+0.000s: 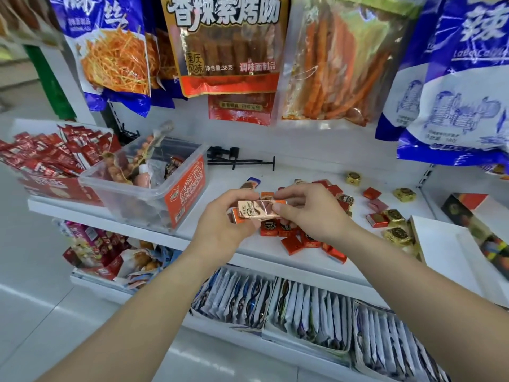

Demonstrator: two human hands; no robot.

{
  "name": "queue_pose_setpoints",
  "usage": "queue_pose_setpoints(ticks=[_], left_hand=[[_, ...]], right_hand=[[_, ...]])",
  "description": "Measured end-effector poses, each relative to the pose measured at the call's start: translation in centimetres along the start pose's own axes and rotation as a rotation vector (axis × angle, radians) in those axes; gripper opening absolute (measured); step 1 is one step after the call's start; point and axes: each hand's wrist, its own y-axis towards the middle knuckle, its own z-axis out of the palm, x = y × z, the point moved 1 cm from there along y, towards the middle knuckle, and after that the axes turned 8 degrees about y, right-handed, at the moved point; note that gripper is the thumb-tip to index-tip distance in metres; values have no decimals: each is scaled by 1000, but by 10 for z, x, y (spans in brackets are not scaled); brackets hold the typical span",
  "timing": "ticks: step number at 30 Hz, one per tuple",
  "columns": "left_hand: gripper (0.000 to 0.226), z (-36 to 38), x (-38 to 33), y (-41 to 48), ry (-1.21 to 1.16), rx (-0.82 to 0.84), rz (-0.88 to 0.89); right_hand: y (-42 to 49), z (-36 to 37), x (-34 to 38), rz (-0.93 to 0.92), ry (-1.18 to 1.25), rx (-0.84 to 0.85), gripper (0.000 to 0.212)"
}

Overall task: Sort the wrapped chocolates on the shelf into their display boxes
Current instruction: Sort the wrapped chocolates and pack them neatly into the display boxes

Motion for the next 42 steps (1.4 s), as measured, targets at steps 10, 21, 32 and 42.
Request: queue_pose_setpoints(ticks=[10, 21, 32, 42], left_hand=[[14, -20, 30, 21, 239, -273, -153], [31, 13, 47, 96, 383, -278, -144], [48, 18, 54, 108, 609, -86, -88], [48, -2, 42, 96, 633, -124, -118]], right_hand=[[53, -3, -3, -23, -289, 26, 26], [81, 27, -19, -62, -615, 306, 74], [84, 17, -23, 14, -604, 356, 63], [81, 15, -20, 3, -616, 421, 64]])
